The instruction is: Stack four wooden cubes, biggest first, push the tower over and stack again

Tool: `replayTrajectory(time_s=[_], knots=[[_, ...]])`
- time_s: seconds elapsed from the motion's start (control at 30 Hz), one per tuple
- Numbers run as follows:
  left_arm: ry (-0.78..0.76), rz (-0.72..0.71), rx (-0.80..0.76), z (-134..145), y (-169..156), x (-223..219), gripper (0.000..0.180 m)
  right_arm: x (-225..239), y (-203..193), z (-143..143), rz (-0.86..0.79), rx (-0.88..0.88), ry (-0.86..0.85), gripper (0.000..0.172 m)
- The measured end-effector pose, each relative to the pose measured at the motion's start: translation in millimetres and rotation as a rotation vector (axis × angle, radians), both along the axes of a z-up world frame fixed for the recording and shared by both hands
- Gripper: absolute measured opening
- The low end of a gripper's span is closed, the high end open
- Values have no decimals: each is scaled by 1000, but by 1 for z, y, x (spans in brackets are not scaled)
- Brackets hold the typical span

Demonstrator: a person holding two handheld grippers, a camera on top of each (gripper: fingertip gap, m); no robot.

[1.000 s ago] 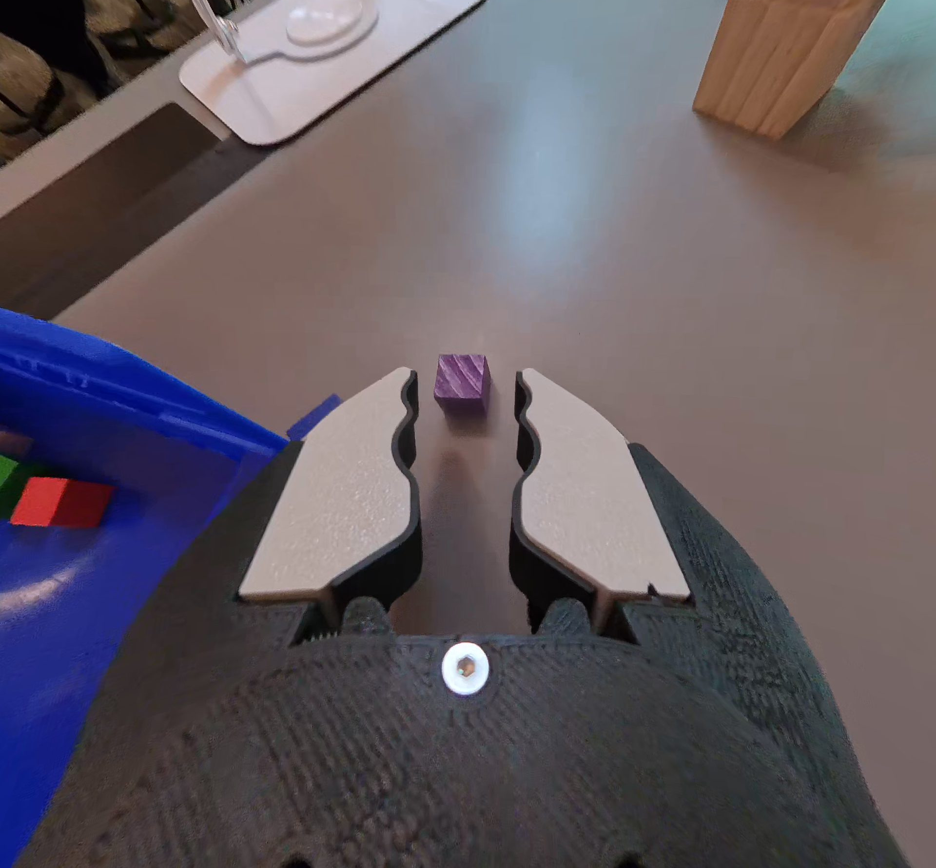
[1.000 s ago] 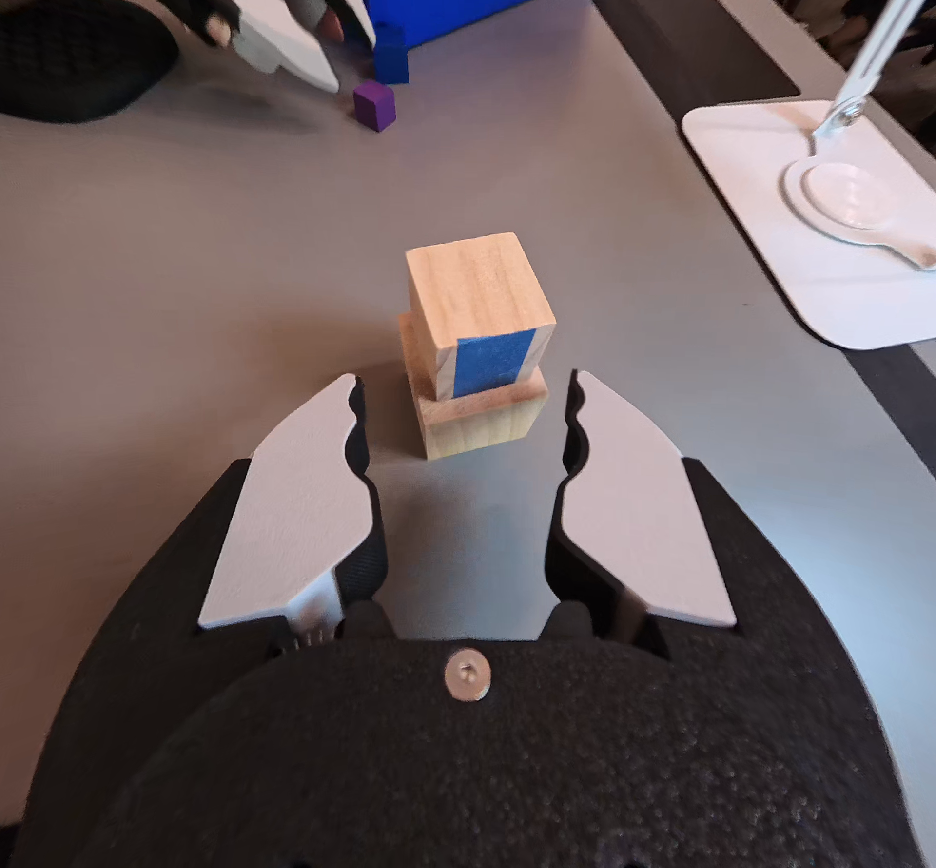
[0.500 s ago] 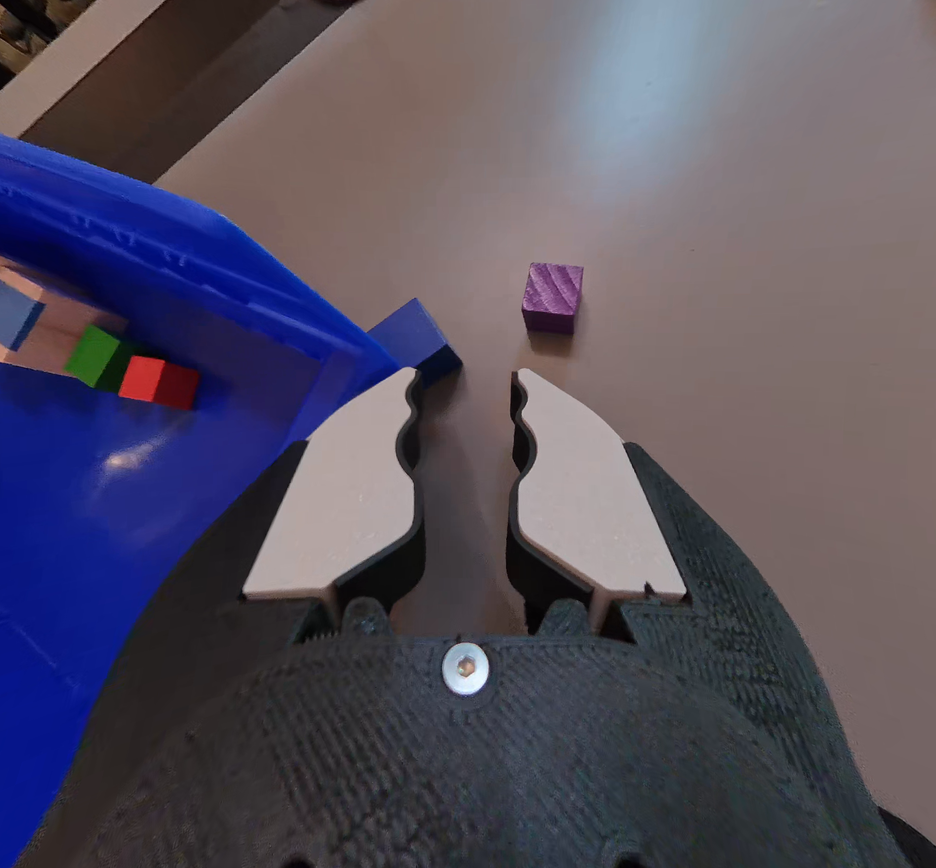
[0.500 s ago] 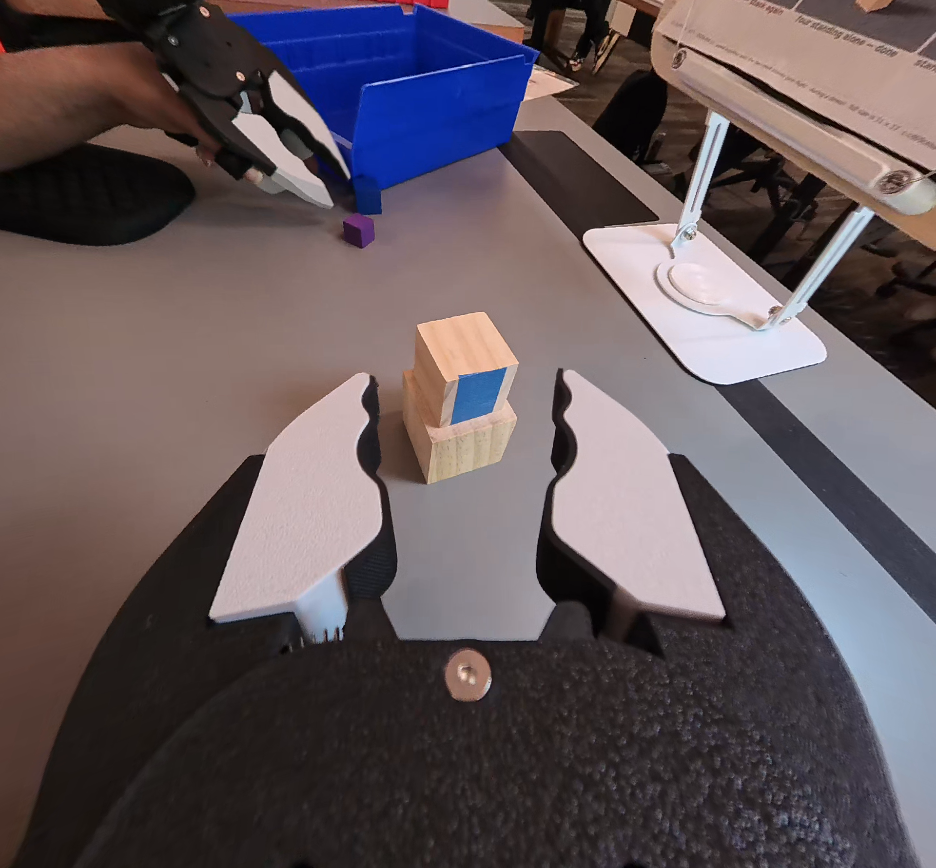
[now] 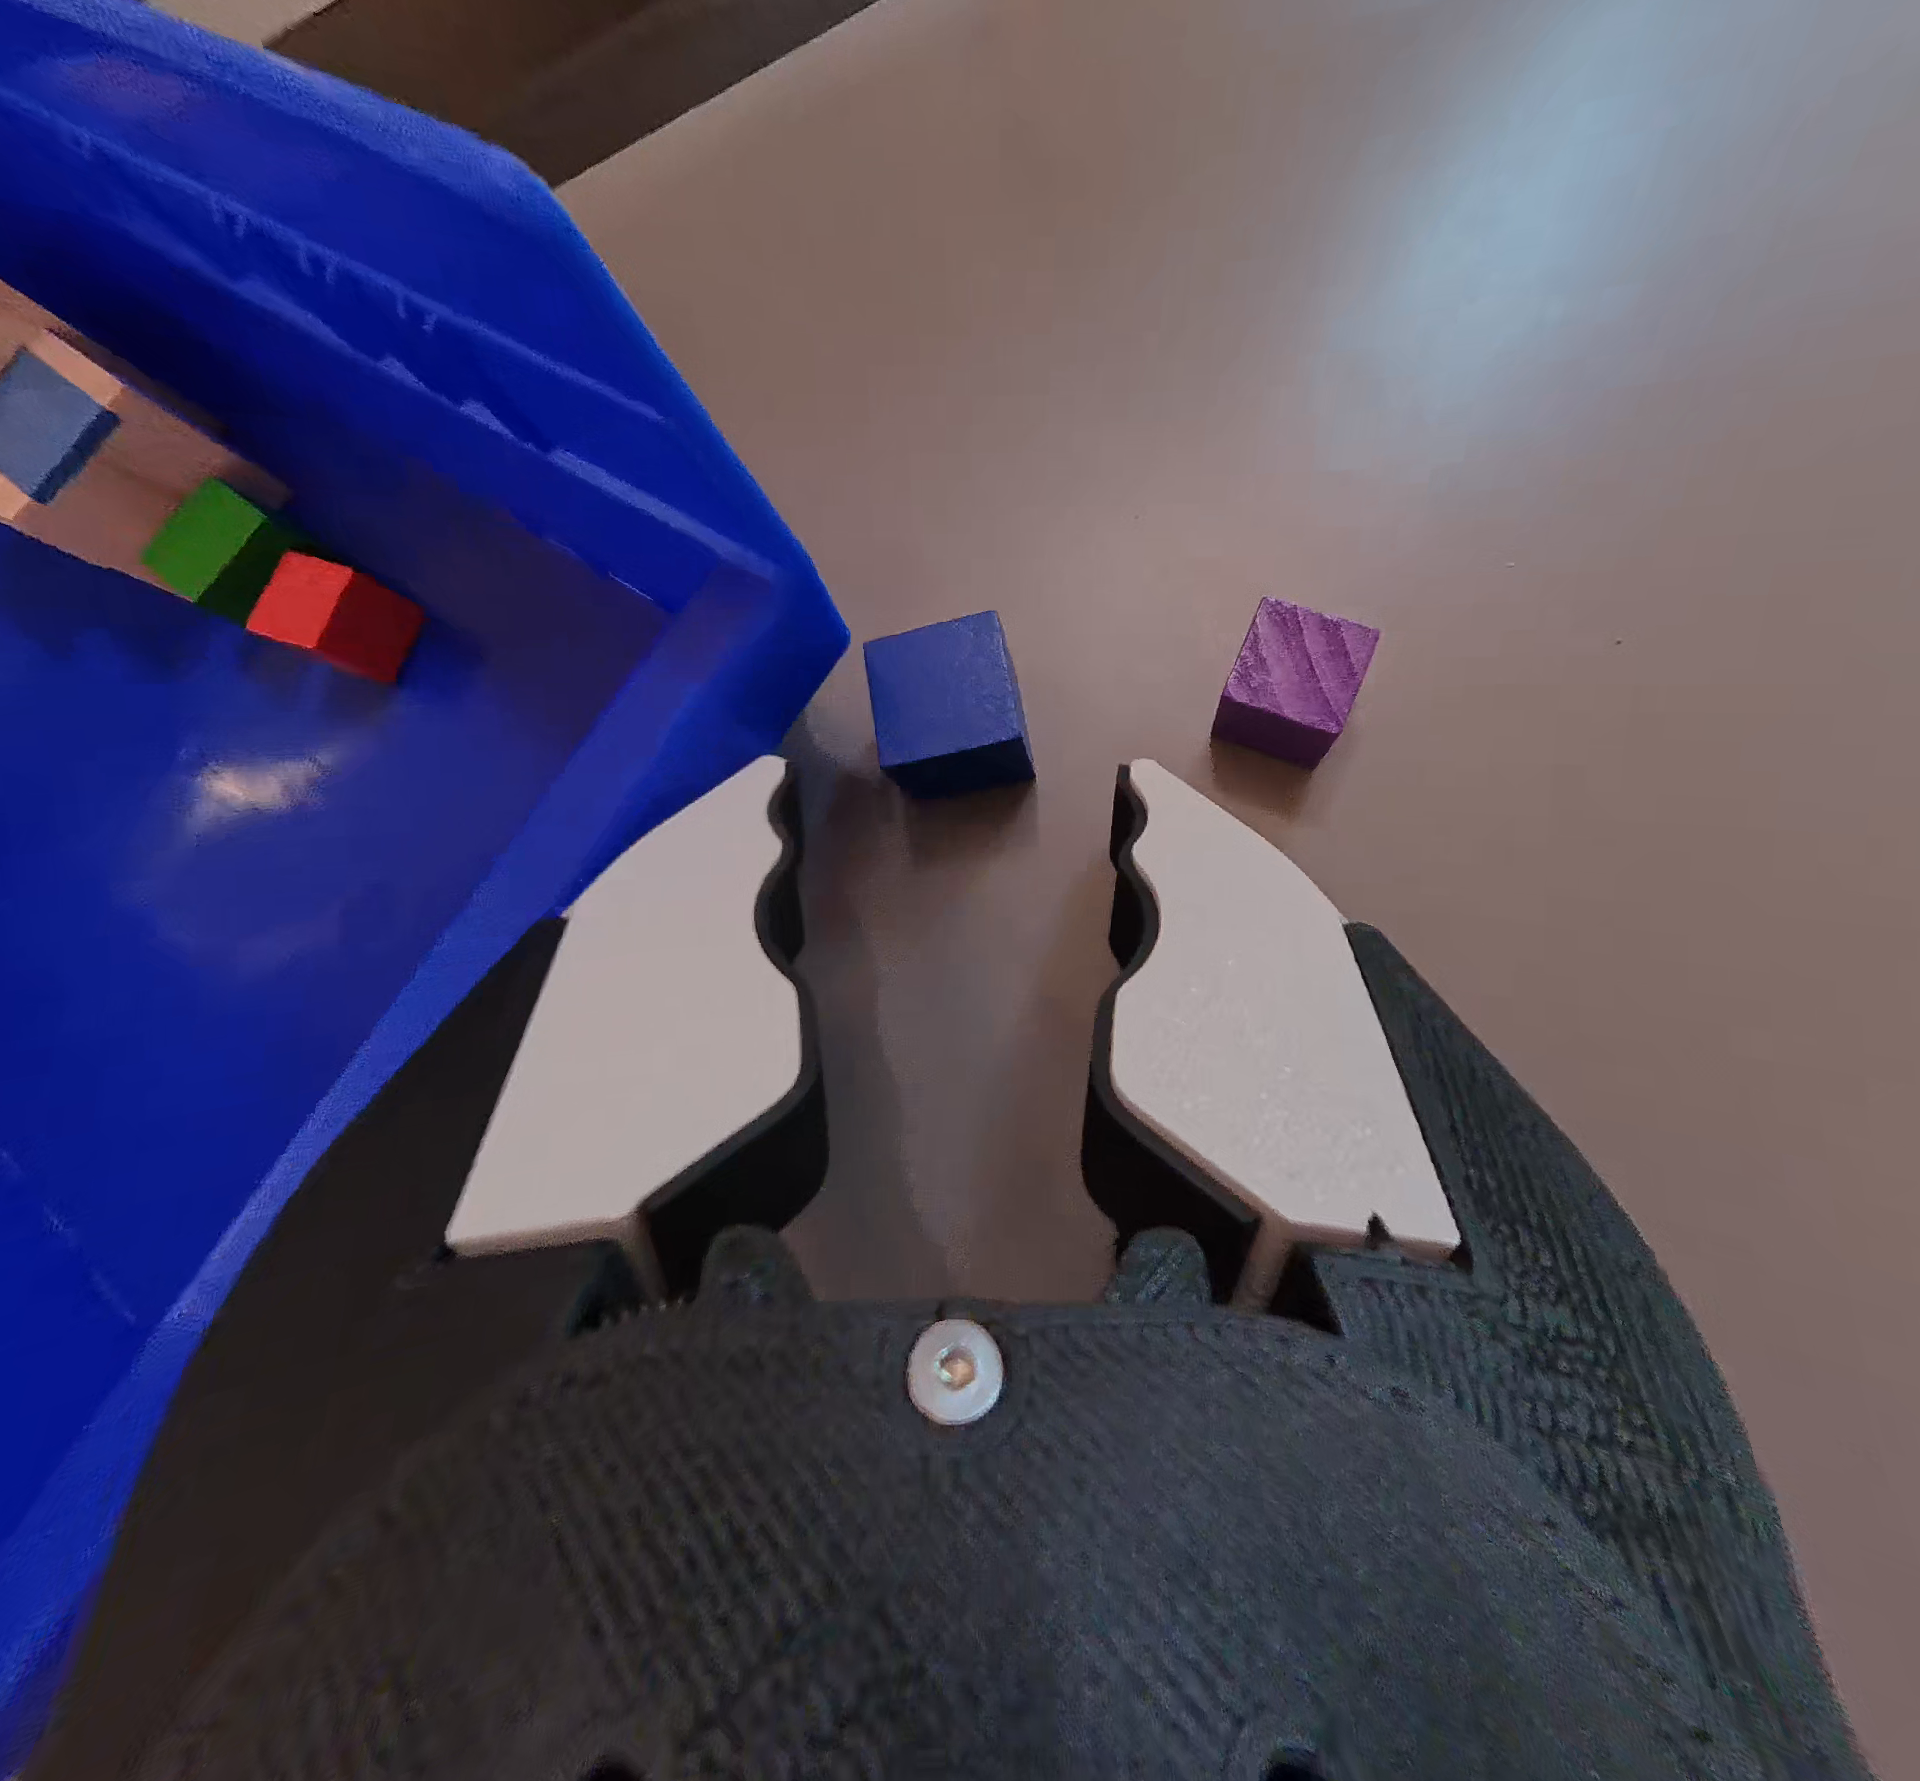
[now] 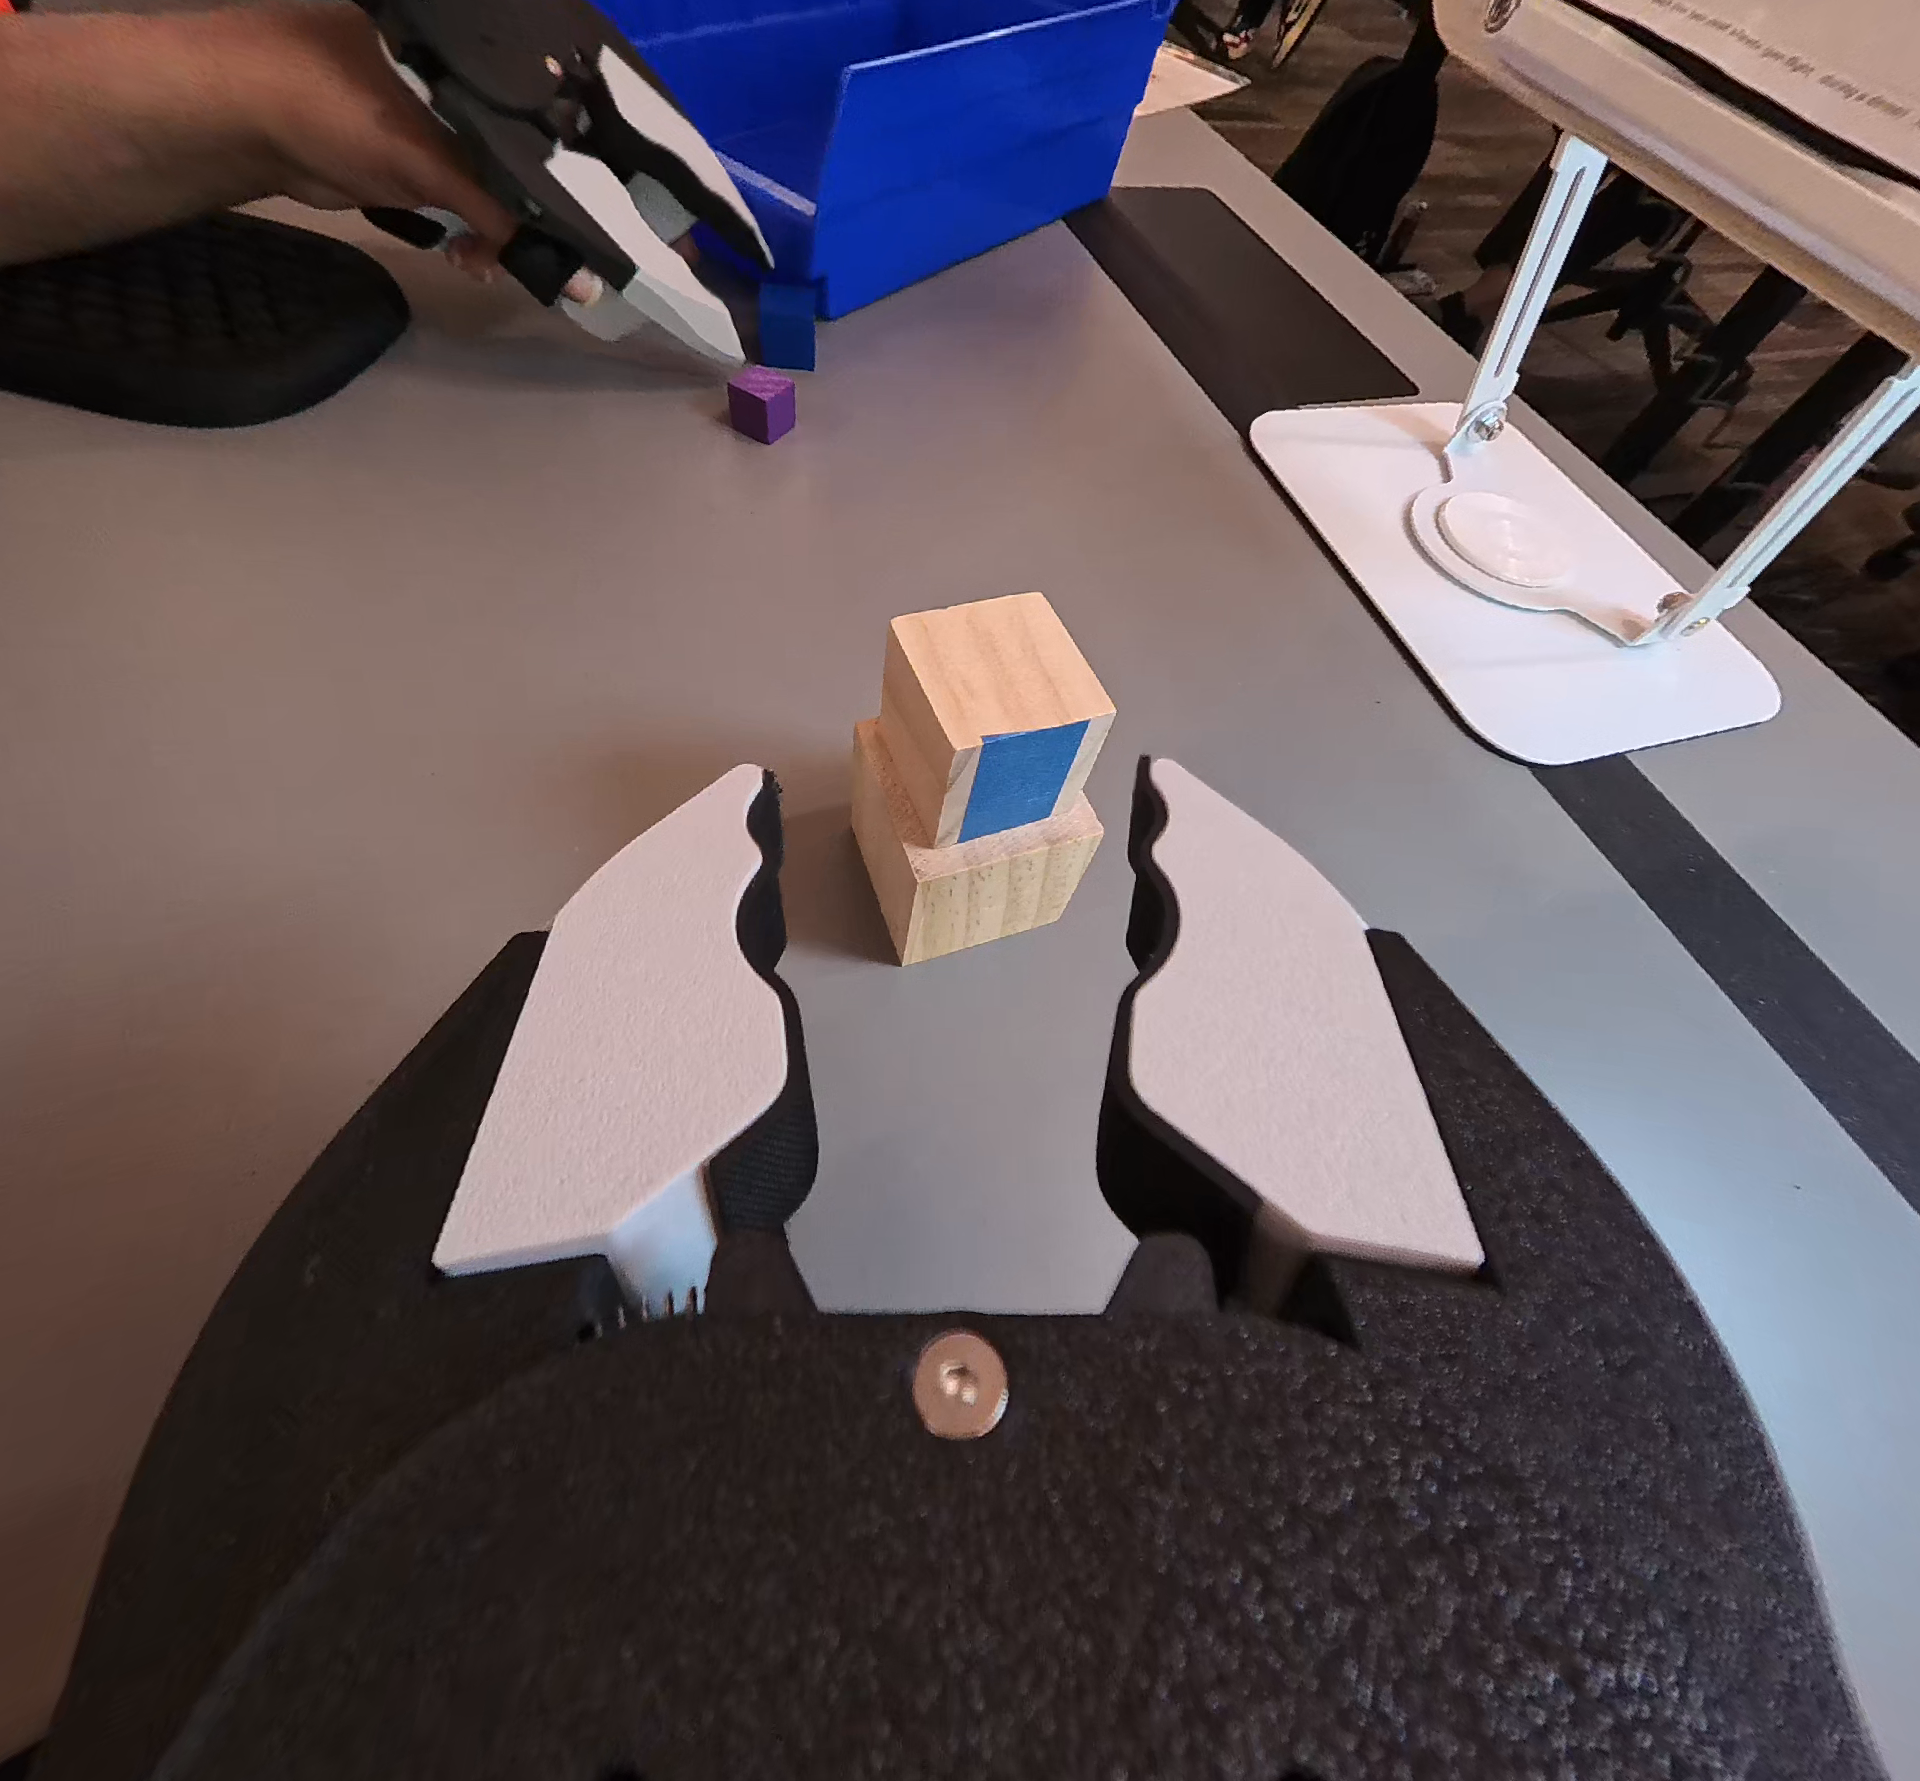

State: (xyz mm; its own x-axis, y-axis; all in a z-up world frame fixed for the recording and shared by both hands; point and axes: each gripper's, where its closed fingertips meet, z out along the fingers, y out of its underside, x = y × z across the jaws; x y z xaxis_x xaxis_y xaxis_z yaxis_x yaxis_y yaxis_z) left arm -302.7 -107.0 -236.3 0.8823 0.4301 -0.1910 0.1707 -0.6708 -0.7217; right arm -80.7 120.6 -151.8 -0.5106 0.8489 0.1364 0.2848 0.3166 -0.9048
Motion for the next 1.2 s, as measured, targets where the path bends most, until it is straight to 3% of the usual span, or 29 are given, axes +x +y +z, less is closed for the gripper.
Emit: replayTrajectory(time_s=[0.1, 0.33, 0.4, 0.47, 0.63, 0.73, 0.9, 1.03, 1.2], knots=[[-84, -21, 45, -8, 5, 2, 61, 0, -1, -3, 3, 4, -10, 65], [-99, -12, 81, -10, 11, -14, 62, 0, -1, -5, 2, 14, -19, 64], [-104, -22, 84, -11, 11, -18, 52, 0, -1, -6, -1, 15, -21, 63], [-89, -62, 89, -8, 13, -17, 29, 0, 0, -8, -3, 21, -29, 62], [-59, -169, 153, 14, 21, 1, 29, 0, -2, -11, 5, 38, -36, 60], [-3, -298, 245, 38, 31, 28, 29, 1, -7, -10, 19, 37, -33, 58], [73, -701, 382, 65, 49, 118, 29, 9, -36, 1, 110, 53, -22, 53], [44, -869, 404, 63, 61, 172, 29, 15, -79, 2, 220, 73, -22, 53], [2, -971, 492, 64, 75, 215, 29, 13, -133, -18, 333, 106, -36, 53]])
